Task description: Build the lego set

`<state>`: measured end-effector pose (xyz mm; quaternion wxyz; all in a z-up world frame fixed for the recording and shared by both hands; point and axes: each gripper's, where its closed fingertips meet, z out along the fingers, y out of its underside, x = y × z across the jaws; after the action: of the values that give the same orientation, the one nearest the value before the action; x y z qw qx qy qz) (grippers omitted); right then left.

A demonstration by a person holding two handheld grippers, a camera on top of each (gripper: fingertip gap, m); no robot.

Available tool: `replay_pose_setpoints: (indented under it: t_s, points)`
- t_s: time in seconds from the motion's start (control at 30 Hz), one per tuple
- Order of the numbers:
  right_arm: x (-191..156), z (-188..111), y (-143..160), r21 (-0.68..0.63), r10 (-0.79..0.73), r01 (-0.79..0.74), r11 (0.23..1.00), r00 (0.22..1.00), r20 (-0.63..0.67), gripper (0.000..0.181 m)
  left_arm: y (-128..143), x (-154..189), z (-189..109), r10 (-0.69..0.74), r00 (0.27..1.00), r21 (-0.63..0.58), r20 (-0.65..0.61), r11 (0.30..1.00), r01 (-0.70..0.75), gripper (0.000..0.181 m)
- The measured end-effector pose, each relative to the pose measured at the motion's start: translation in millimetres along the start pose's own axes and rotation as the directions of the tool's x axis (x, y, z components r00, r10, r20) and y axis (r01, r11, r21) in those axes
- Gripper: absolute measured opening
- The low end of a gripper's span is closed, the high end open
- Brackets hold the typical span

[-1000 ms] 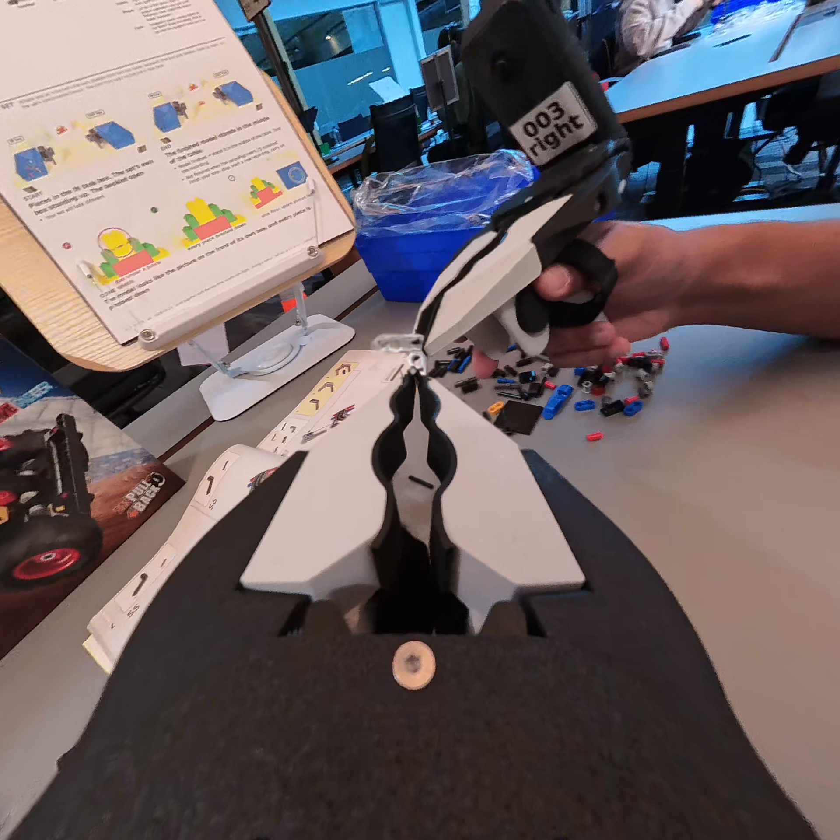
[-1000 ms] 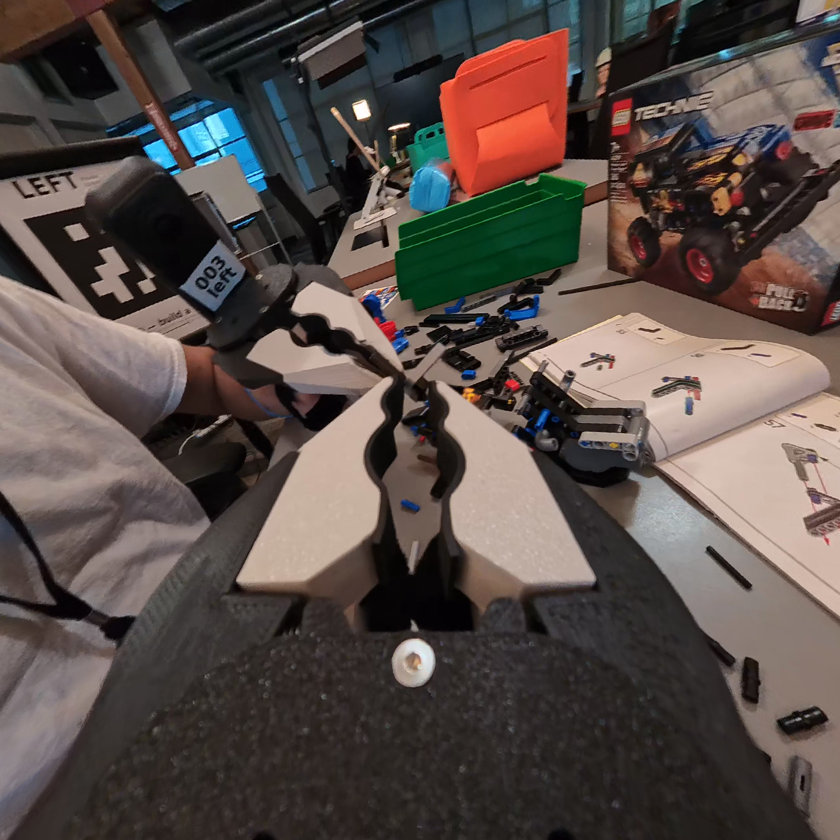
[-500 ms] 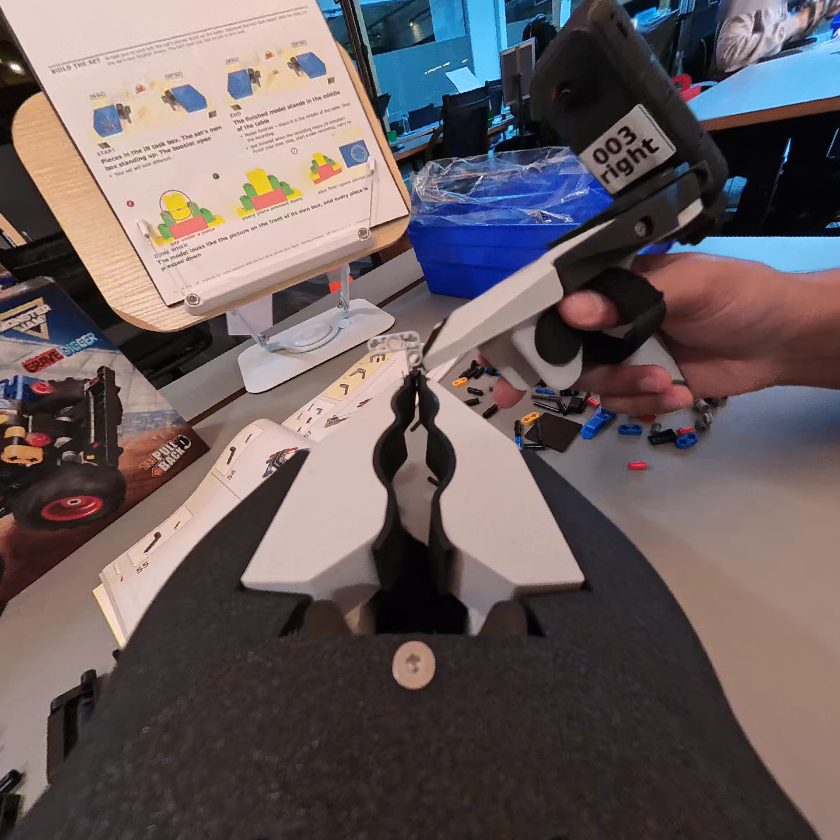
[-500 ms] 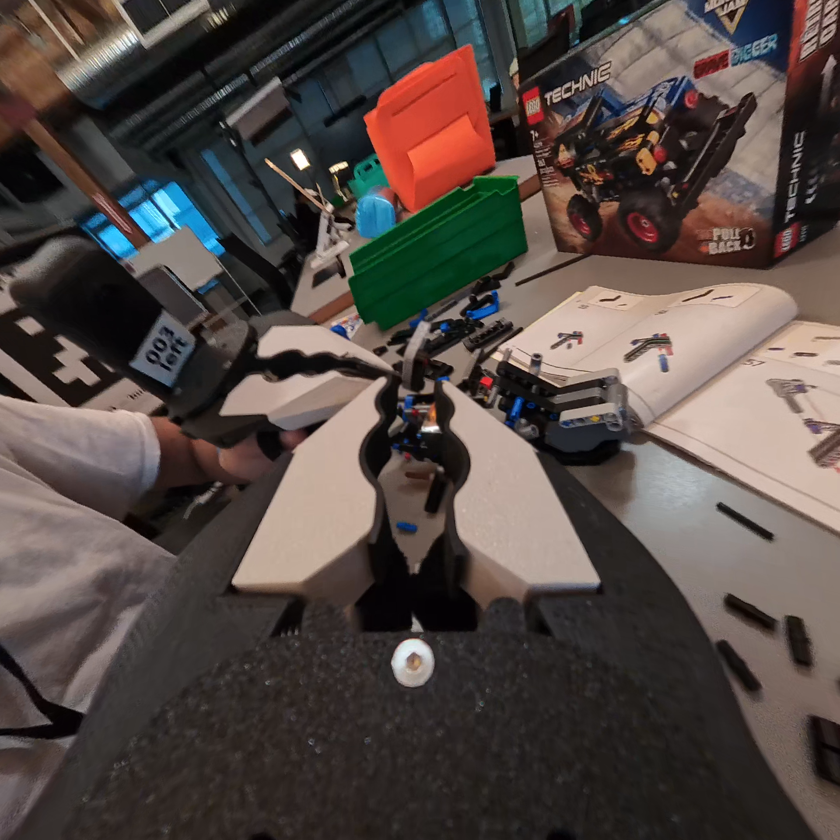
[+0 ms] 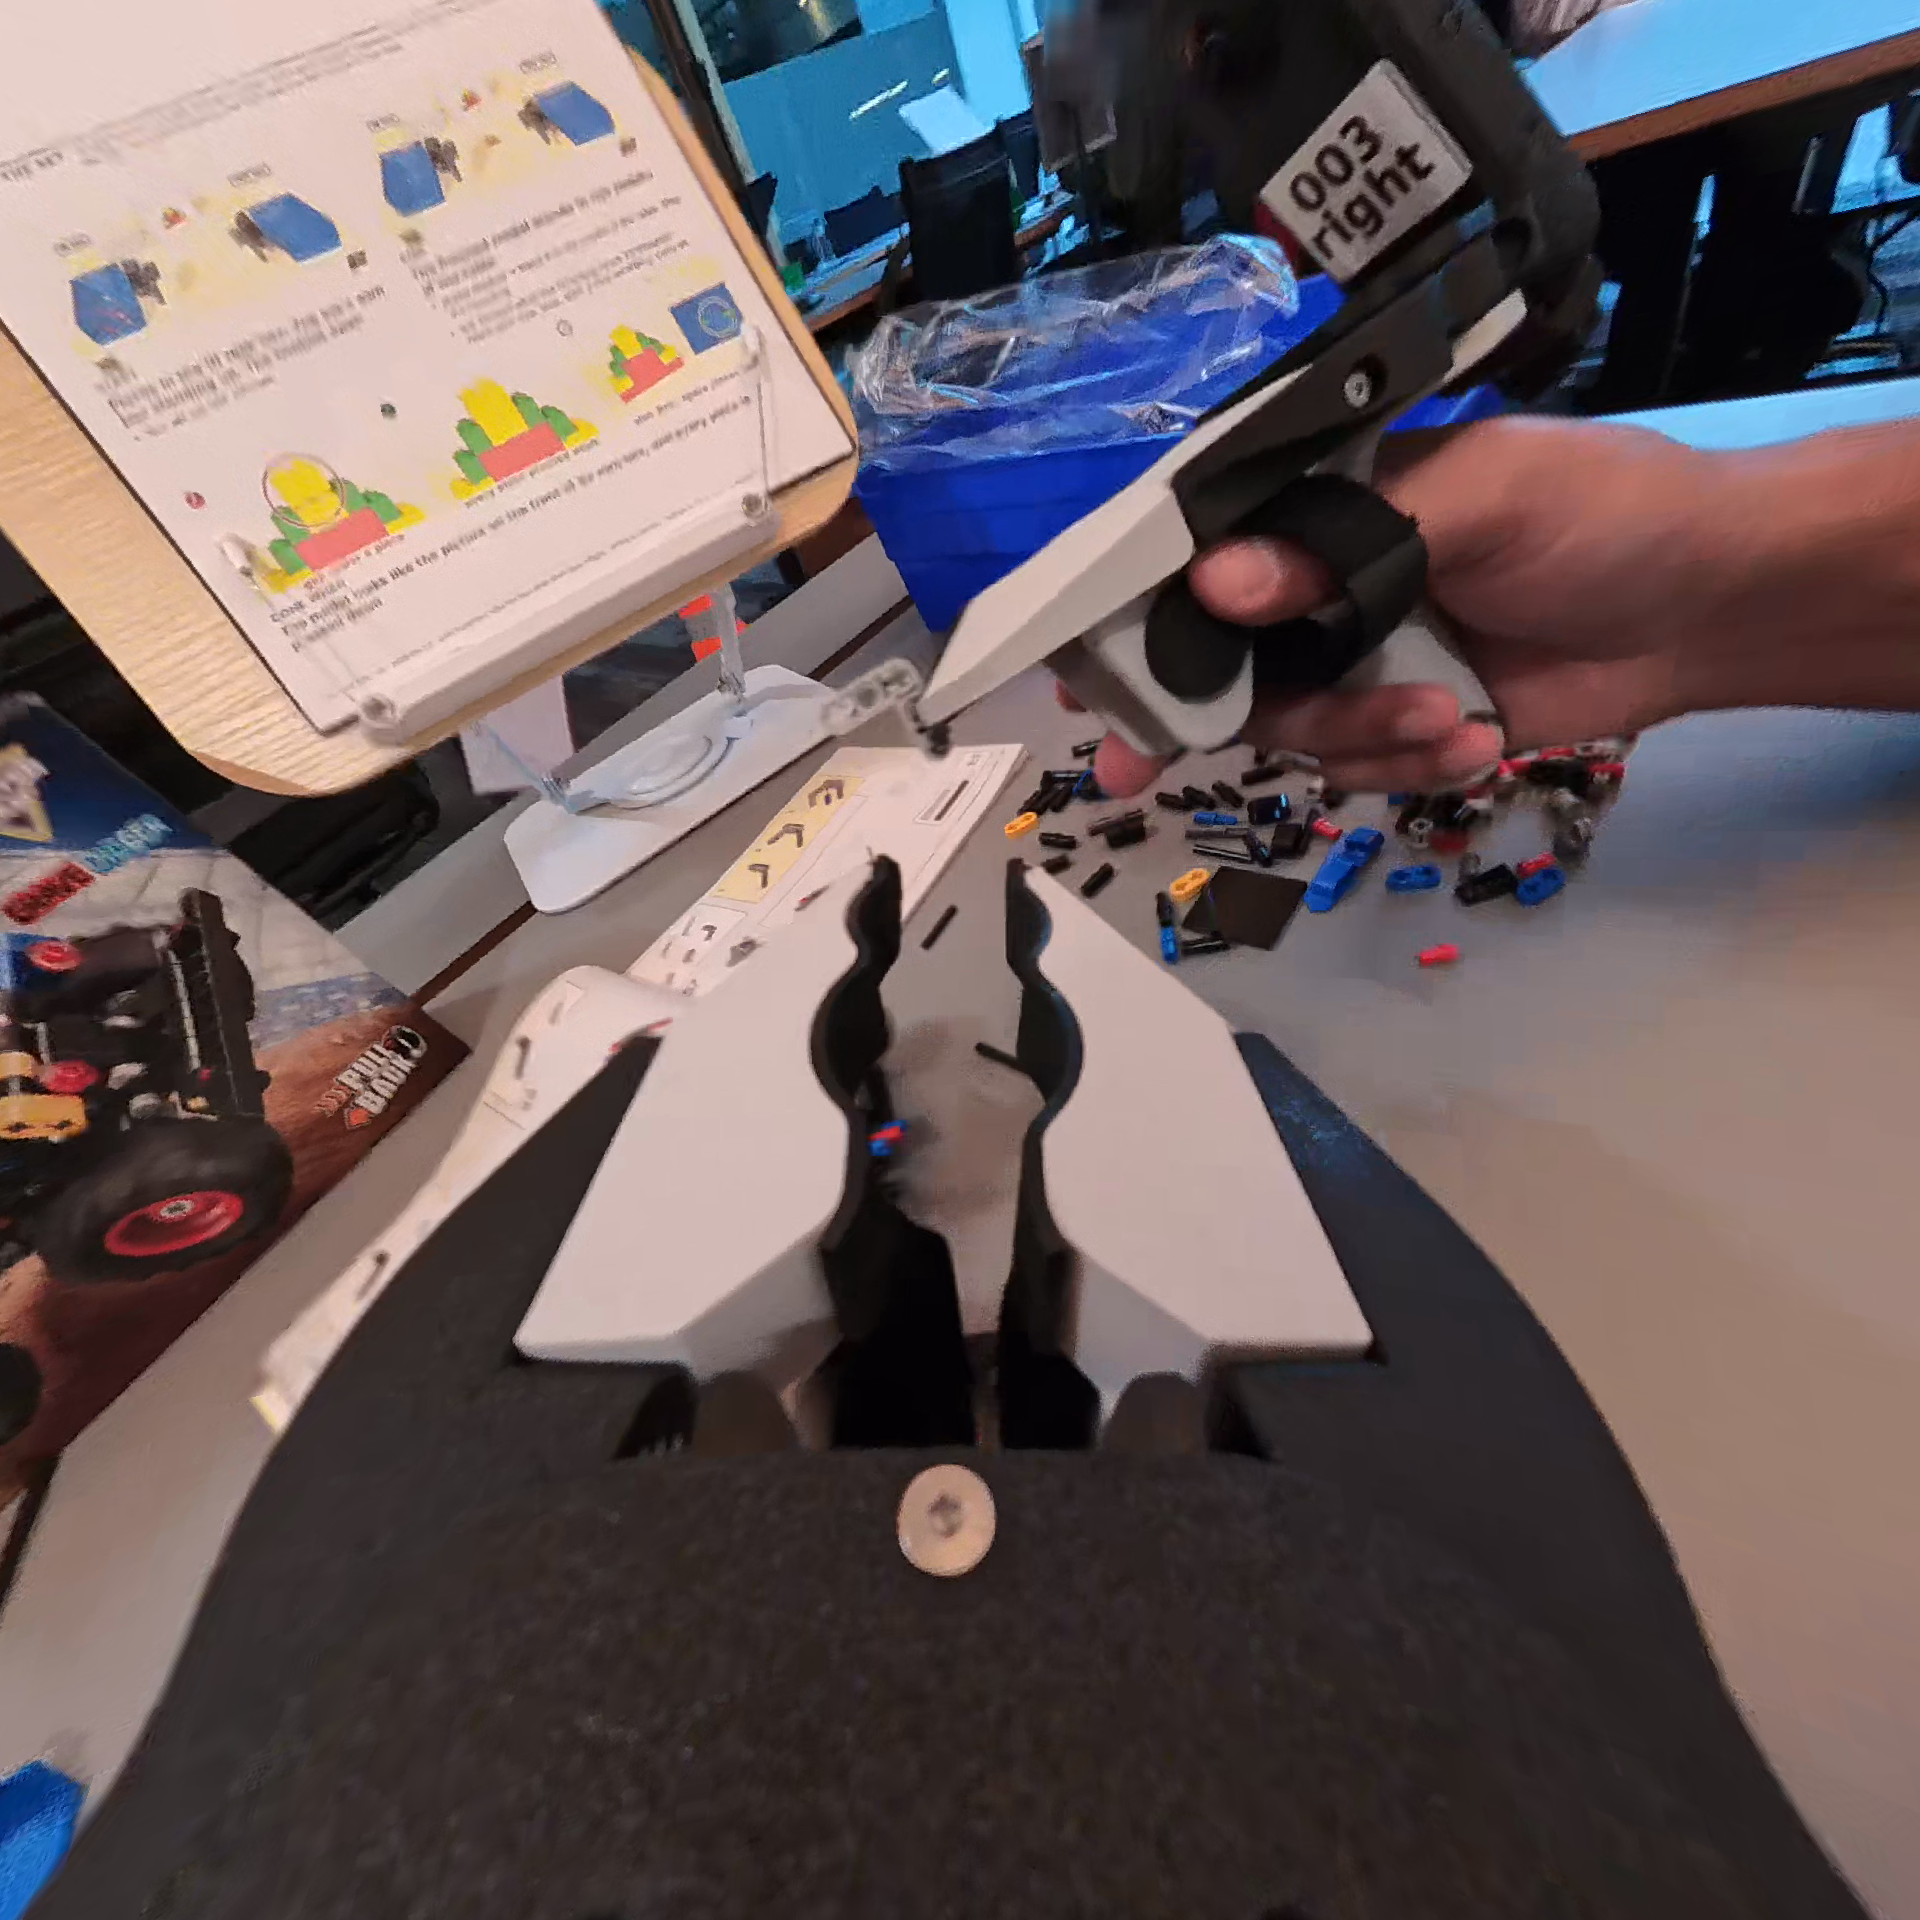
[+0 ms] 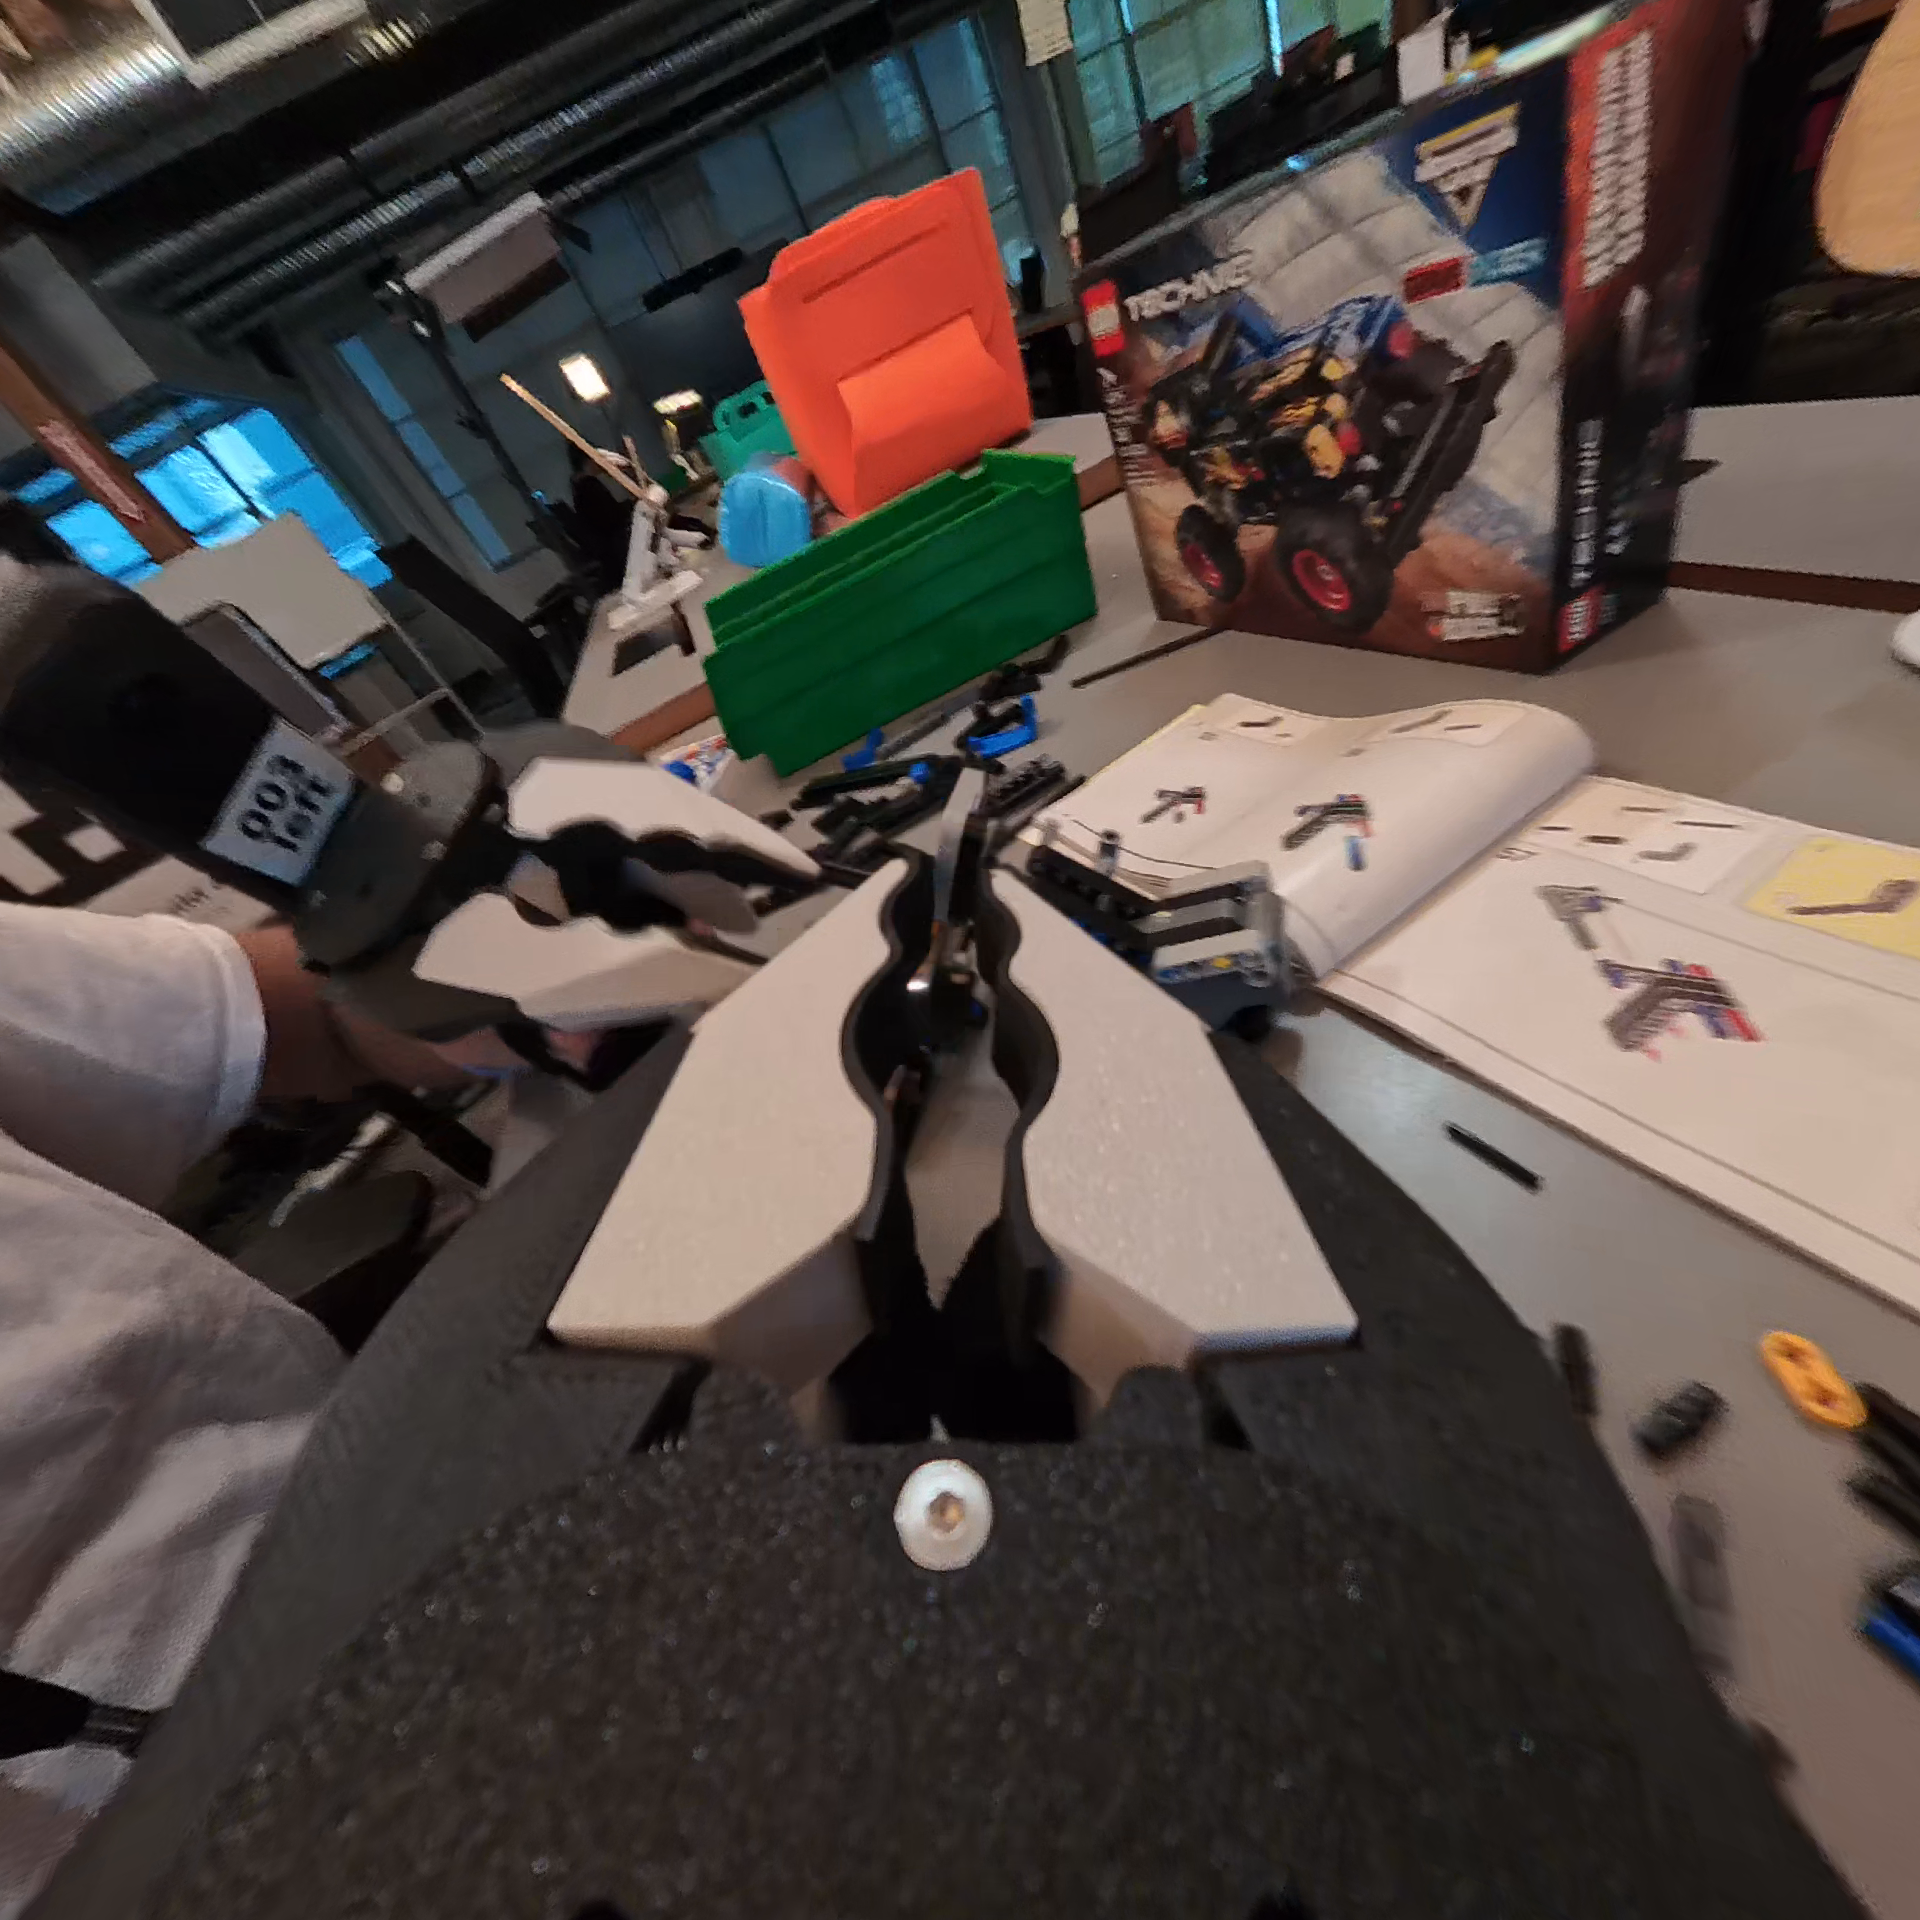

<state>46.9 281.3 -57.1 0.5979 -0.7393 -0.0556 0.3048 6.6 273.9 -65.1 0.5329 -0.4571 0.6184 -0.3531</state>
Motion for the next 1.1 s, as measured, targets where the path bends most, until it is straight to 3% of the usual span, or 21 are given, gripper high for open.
replay_pose_setpoints:
  t_s: [0.13,0.27,0.37,0.5,0.6,0.77,1.0,1.1]
  points:
    - [40.7,-17.9,-2.0,-0.062,-0.095,0.085,0.994,0.977,-0.191,0.006,2.2,-47.8,-20.7,0.126,0.992,0.041,0.027,0.991,-0.127,0.012]
    - [86.3,-38.4,0.7,-0.133,-0.151,0.110,0.985,0.920,-0.361,0.006,25.1,-77.9,-31.8,0.103,0.995,0.089,-0.002,0.991,-0.103,0.012]
    - [115.1,-47.8,10.3,-0.180,-0.184,0.115,0.977,0.883,-0.432,0.006,43.1,-79.1,-34.9,0.003,0.998,0.116,-0.066,0.993,0.005,0.006]
    - [139.1,-53.1,26.6,-0.248,-0.195,0.082,0.965,0.859,-0.473,0.006,40.9,-71.6,-37.5,-0.075,0.981,0.093,-0.179,0.991,0.093,0.006]
    - [142.1,-53.7,32.2,-0.276,-0.196,0.067,0.959,0.859,-0.472,0.006,47.7,-70.4,-36.4,-0.191,0.957,0.034,-0.219,0.979,0.203,0.007]
    - [134.7,-52.9,26.5,-0.276,-0.215,0.091,0.957,0.861,-0.462,0.006,51.4,-77.2,-36.2,-0.266,0.933,0.017,-0.244,0.960,0.278,0.007]
    - [136.2,-58.5,20.1,-0.271,-0.238,0.115,0.956,0.845,-0.479,0.006,75.4,-86.2,-28.7,-0.025,0.993,-0.052,-0.112,0.998,0.019,0.008]
    - [134.7,-57.8,20.4,-0.268,-0.230,0.109,0.957,0.850,-0.473,0.006,74.5,-83.2,-29.2,-0.023,0.992,-0.050,-0.125,0.999,0.016,0.008]
